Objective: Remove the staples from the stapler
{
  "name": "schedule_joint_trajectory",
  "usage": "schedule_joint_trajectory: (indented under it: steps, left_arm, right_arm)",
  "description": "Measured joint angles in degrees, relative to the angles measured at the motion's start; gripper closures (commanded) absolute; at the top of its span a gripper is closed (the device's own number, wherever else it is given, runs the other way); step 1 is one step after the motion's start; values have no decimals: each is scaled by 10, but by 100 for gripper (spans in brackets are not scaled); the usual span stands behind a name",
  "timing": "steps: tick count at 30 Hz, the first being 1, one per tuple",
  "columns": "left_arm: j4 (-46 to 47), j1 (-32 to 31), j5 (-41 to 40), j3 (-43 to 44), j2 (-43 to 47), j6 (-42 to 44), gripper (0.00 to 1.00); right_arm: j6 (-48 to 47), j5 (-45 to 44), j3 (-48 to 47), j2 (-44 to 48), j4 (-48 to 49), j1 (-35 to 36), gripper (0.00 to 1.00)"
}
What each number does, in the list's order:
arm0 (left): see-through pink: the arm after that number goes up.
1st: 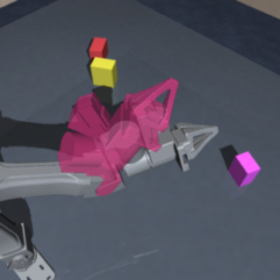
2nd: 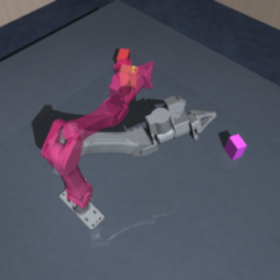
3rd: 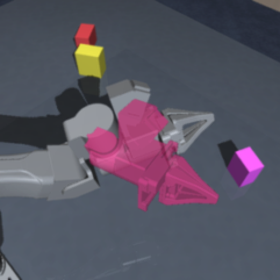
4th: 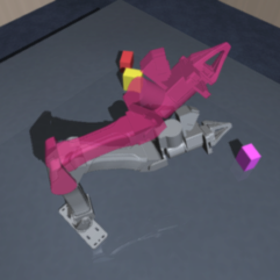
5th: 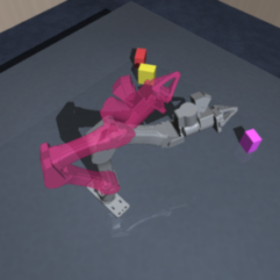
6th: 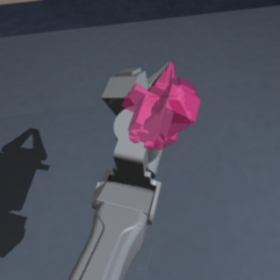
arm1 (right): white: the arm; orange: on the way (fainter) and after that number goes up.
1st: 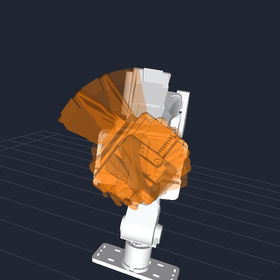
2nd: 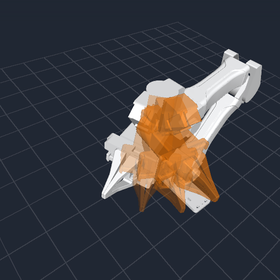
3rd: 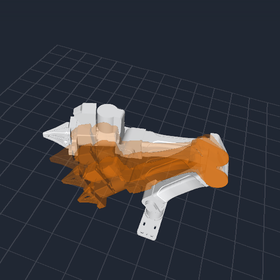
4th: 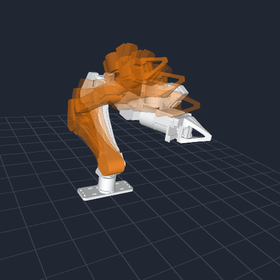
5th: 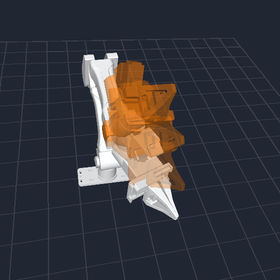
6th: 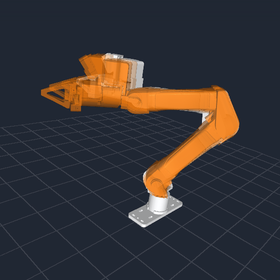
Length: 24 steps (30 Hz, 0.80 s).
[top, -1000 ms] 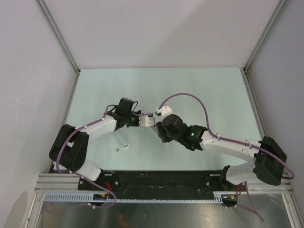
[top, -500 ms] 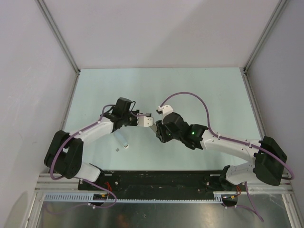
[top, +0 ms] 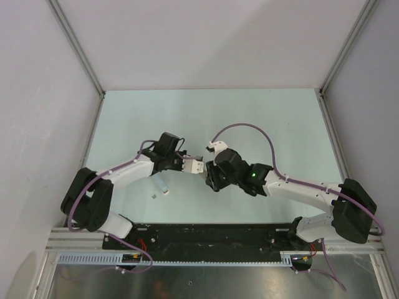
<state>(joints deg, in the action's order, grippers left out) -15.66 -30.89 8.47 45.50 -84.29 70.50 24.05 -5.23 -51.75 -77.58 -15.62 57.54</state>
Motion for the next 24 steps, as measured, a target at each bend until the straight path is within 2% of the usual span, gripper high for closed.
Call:
schedule_joint_trajectory:
  steps: [9,24]
  left_arm:
    - [-37,14,23,78,19,-42,100]
    - [-24,12,28,68,28,-67,100]
  right_arm:
    - [4,-7,0,0,27,-5,100]
    - [4,-9,1,0,31,-6,100]
